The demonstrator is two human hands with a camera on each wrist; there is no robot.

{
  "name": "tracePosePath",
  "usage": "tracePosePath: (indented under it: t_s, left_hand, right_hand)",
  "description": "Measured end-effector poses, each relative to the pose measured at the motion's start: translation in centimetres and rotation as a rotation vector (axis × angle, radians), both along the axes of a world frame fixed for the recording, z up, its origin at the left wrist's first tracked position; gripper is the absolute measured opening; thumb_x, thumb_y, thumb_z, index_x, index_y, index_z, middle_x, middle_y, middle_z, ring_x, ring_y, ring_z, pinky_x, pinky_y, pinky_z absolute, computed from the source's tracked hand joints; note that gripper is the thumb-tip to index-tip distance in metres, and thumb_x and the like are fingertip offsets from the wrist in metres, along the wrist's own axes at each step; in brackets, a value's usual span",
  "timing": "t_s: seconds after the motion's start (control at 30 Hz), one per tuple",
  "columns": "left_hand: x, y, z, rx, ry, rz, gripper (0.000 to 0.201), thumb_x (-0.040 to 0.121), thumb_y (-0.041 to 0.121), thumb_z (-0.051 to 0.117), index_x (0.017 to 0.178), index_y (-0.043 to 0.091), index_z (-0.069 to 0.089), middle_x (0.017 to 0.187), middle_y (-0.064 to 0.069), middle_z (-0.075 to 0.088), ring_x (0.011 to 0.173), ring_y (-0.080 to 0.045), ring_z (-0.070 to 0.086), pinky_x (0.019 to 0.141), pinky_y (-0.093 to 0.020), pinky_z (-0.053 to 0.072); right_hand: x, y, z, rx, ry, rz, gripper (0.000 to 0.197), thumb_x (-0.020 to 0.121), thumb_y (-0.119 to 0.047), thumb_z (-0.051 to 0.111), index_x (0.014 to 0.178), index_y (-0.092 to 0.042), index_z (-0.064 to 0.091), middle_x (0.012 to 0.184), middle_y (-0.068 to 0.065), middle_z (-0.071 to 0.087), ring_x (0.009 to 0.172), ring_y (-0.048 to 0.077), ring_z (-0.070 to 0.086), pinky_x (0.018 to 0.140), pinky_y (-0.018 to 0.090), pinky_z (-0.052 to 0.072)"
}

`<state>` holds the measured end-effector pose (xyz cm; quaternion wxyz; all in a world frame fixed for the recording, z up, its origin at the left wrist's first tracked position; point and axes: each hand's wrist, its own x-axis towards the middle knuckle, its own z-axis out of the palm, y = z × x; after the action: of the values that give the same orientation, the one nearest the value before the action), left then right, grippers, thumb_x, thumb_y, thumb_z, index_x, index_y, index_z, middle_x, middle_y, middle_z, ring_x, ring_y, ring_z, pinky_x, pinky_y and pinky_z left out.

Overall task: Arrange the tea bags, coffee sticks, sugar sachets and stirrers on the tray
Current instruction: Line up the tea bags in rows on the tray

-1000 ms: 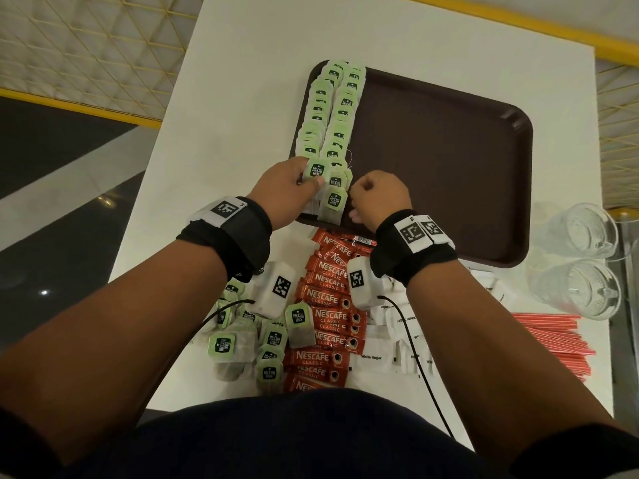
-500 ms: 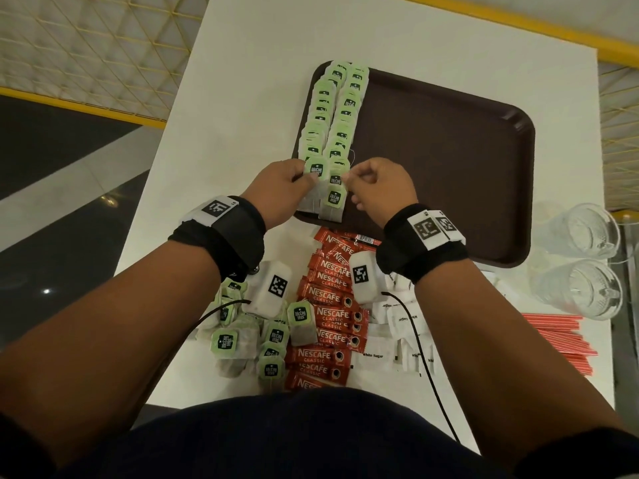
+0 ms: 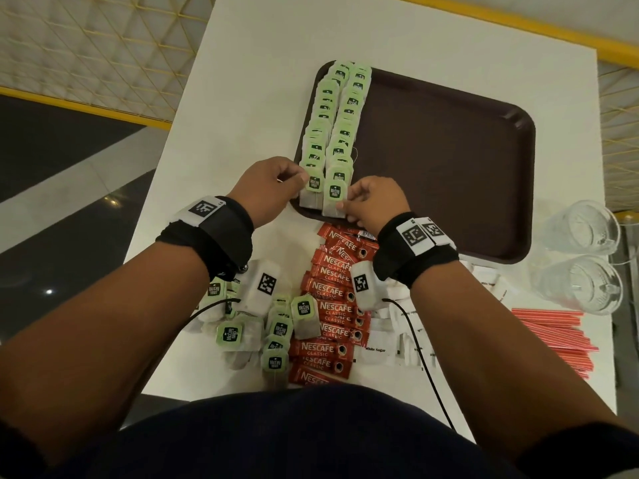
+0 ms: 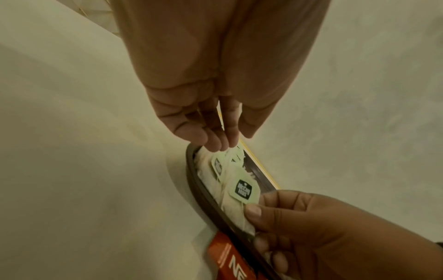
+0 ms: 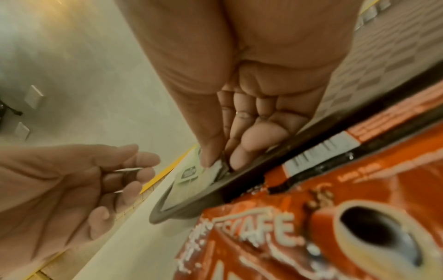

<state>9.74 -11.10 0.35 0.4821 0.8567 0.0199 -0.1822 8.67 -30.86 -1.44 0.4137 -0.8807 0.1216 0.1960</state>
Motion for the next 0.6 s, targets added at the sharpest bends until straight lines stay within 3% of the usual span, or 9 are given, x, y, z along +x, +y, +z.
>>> tracePosePath:
  t_s: [0.17, 0.3, 0.4, 0.5, 0.6]
  left_hand:
    - [-0.5, 1.7, 0.4, -0.001, -0.001, 0.044, 0.018, 0.098, 0.027, 0.055, 0.104, 0.014, 0.066, 0.094, 0.000, 0.068, 0.082, -0.009, 0.064, 0.070, -0.025, 0.052]
    - [-1.2, 3.0, 0.6, 0.014, 0.008, 0.042, 0.020, 0.098, 0.026, 0.053, 0.108, 0.013, 0.065, 0.095, 0.005, 0.066, 0.078, 0.000, 0.062, 0.065, -0.019, 0.051]
    - [-2.1, 4.2, 1.1, 0.045, 0.012, 0.009, 0.021, 0.099, 0.027, 0.053, 0.108, 0.012, 0.065, 0.098, 0.003, 0.067, 0.076, 0.000, 0.062, 0.067, -0.021, 0.050]
    - [-3.4, 5.9, 1.6, 0.107, 0.015, -0.050, 0.022, 0.098, 0.030, 0.054, 0.106, 0.013, 0.065, 0.098, 0.000, 0.068, 0.081, -0.009, 0.063, 0.071, -0.027, 0.050]
    - [-5.0, 8.0, 1.9, 0.217, 0.005, -0.135, 0.021, 0.098, 0.030, 0.056, 0.107, 0.013, 0.066, 0.098, 0.004, 0.064, 0.083, -0.011, 0.056, 0.073, -0.026, 0.043]
  right_hand:
    - [-0.1, 0.2, -0.5, -0.133, -0.033, -0.004, 0.023, 0.075, -0.025, 0.081, 0.083, -0.016, 0.061, 0.085, 0.002, 0.068, 0.080, 0.021, 0.067, 0.078, 0.038, 0.057]
    - [-0.5, 0.3, 0.0, -0.180, -0.054, -0.049, 0.032, 0.077, -0.030, 0.081, 0.094, -0.019, 0.055, 0.086, -0.003, 0.060, 0.076, 0.012, 0.058, 0.062, 0.025, 0.046]
    - [-1.1, 0.5, 1.4, -0.194, -0.105, -0.029, 0.034, 0.081, -0.034, 0.076, 0.101, -0.019, 0.054, 0.083, -0.005, 0.057, 0.073, 0.008, 0.054, 0.058, 0.021, 0.039]
    - [-2.6, 1.3, 3.0, -0.185, -0.132, 0.085, 0.026, 0.084, -0.034, 0.072, 0.098, -0.021, 0.056, 0.082, -0.005, 0.058, 0.072, 0.007, 0.054, 0.059, 0.021, 0.039]
    - [-5.1, 2.5, 4.3, -0.199, -0.119, 0.272, 0.017, 0.085, -0.033, 0.070, 0.091, -0.023, 0.058, 0.081, -0.006, 0.058, 0.072, 0.007, 0.054, 0.061, 0.022, 0.041]
